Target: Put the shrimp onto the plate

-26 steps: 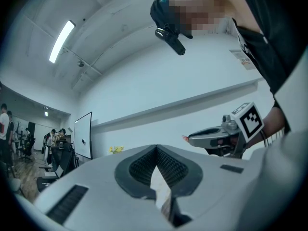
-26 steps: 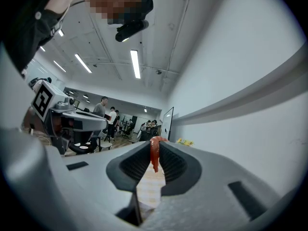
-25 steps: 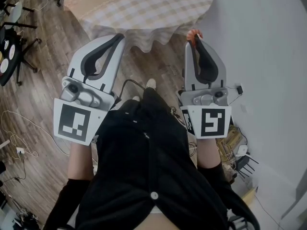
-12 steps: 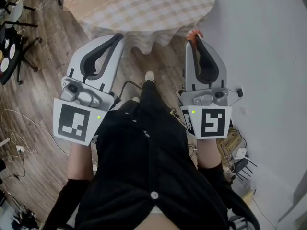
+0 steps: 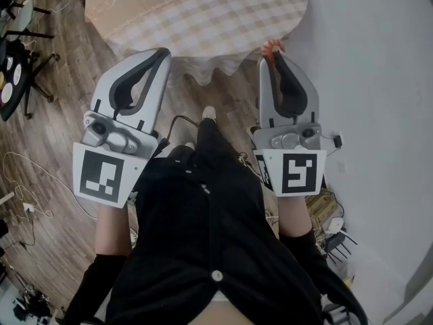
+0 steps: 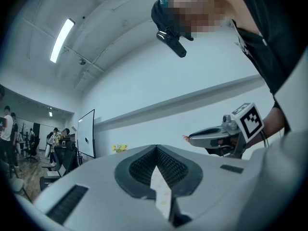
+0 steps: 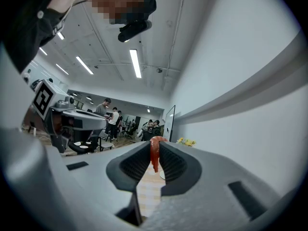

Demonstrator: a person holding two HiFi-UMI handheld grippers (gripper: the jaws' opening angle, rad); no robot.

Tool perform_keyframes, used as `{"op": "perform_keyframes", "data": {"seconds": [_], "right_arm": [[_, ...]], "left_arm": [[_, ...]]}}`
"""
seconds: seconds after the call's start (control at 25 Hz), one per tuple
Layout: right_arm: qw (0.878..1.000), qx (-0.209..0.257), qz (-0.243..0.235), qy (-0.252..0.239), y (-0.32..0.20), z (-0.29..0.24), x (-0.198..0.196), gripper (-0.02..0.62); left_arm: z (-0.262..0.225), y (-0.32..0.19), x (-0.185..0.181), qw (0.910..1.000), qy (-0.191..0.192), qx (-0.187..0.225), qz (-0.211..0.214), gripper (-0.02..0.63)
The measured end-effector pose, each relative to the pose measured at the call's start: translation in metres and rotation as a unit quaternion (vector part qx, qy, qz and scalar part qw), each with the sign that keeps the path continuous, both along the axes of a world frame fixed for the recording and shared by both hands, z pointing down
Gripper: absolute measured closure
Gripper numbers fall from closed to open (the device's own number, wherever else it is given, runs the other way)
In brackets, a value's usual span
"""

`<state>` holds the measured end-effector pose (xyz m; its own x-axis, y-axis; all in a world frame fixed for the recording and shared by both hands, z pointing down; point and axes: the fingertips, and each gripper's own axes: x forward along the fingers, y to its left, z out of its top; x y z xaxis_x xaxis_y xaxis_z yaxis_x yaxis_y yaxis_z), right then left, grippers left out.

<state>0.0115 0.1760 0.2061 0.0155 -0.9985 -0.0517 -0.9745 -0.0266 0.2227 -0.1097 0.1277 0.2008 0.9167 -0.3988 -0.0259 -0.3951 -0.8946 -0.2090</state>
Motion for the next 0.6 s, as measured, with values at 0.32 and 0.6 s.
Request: {"op": "perform_keyframes", "data": {"seconds": [0.32,0.6], "right_arm": [[1.0,-0.005,-0.022,0.003,-0.047,0.003,0.037,0.551],[0.999,-0.009,-0.052,0.0,-0.084,0.007,0.065,0.551]], "left_arm": [[0.001,-0.042,0.036,0.9998,-0.002,-0.004,-0.021,0.604],[0.002,-0.074,0.057,0.9981,-0.005,-0.01,-0.061,0.604]]}}
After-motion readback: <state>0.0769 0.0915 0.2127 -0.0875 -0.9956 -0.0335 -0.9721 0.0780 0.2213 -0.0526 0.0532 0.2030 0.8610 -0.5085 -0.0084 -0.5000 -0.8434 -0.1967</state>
